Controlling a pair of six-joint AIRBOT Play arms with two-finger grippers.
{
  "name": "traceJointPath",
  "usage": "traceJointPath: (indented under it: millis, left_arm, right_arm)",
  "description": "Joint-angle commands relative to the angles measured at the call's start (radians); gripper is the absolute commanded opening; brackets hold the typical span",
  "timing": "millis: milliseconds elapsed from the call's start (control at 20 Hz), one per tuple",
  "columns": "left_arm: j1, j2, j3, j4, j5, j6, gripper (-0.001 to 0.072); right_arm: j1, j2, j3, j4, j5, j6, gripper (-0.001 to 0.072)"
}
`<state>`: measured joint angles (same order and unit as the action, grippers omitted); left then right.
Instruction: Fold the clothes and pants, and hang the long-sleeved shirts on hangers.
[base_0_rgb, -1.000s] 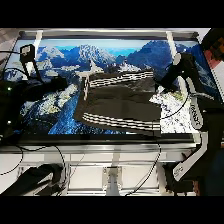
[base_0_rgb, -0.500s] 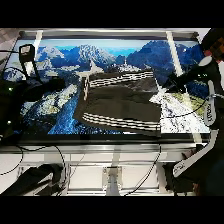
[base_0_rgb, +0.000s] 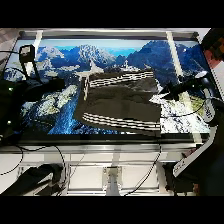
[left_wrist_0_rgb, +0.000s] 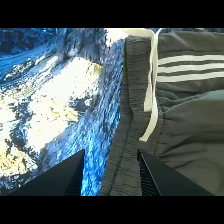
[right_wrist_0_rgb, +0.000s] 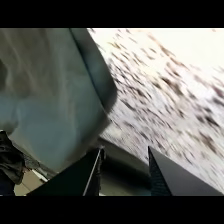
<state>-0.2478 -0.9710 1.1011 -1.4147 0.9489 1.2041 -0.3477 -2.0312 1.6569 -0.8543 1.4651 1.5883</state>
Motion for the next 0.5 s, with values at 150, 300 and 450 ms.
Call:
traceJointPath:
  millis: [150, 300, 450]
  left_arm:
    - [0.000, 0.000, 0.000, 0.000, 0.001, 0.000, 0.0353]
    - [0.000, 0.000, 0.000, 0.000, 0.001, 0.000, 0.0353]
    - [0.000, 0.000, 0.000, 0.000, 0.001, 0.000, 0.0354]
  right_arm:
    - [0.051, -0.022, -0.019, 0.042, -0.132, -0.048, 0.0303]
    - [0.077, -0.023, -0.018, 0.044, -0.178, -0.046, 0.0302]
    - [0.093, -0.023, -0.018, 0.054, -0.201, -0.045, 0.0302]
